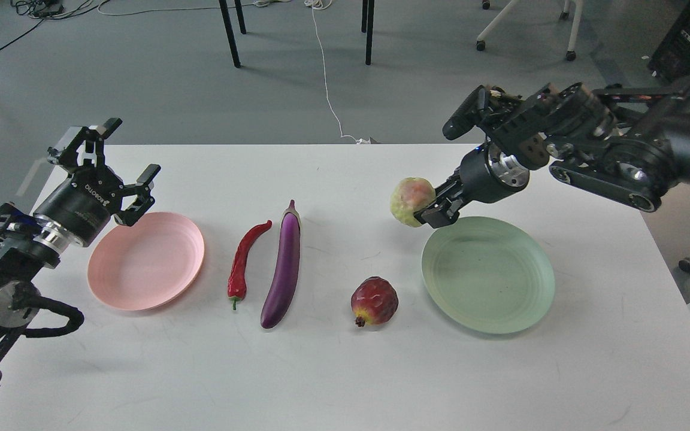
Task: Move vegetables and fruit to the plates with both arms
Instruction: 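Place the peach on the green plate and open the right gripper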
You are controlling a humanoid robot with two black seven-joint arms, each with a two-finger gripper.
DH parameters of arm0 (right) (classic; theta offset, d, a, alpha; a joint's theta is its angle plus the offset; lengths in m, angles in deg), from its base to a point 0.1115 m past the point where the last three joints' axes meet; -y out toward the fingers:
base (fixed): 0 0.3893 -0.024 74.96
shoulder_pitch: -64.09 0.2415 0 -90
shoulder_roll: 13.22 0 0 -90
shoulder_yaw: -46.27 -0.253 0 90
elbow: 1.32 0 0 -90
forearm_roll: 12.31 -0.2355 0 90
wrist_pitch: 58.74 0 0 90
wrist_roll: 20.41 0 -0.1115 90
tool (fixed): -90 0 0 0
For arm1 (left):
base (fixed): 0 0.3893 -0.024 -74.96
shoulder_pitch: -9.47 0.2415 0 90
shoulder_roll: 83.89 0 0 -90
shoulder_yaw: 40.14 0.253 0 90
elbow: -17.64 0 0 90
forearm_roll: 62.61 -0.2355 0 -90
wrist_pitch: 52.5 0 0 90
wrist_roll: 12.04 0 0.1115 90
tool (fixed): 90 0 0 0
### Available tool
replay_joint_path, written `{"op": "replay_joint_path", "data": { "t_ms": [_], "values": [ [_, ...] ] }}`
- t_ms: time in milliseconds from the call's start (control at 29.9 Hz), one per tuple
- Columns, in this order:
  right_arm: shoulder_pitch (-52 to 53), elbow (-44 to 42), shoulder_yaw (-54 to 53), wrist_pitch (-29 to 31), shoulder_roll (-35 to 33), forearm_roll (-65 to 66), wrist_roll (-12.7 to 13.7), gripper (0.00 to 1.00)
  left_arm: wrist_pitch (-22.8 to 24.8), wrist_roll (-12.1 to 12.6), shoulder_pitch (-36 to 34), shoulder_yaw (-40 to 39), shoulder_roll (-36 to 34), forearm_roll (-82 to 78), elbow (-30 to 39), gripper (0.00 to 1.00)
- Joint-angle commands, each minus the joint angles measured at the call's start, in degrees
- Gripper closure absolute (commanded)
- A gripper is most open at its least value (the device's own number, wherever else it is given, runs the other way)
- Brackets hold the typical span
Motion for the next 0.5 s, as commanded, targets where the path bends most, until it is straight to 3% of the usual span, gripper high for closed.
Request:
{"op": "replay_joint_path", "data": {
  "t_ms": [0, 167, 367, 468],
  "values": [
    [-1.1, 4.7, 0.0, 0.1, -8.6, 3.2, 0.0, 0.49, 0.0, 0.0, 0.0, 0.0, 0.0, 0.0, 0.5, 0.02],
    [-5.6, 4.1, -0.1, 0.0, -12.3, 5.7, 0.0, 0.49, 0.0, 0.0, 0.0, 0.1, 0.0, -0.1, 1.5, 0.02],
    [-8.4, 0.0, -0.5, -0.3, -11.3, 5.7, 0.0, 0.47, 0.0, 0.0, 0.0, 0.1, -0.2, -0.1, 1.5, 0.02],
    [-9.4, -1.7, -0.7, -0.4, -9.4, 5.7, 0.0, 0.4, 0.0, 0.0, 0.0, 0.0, -0.4, -0.1, 1.5, 0.02]
  ]
}}
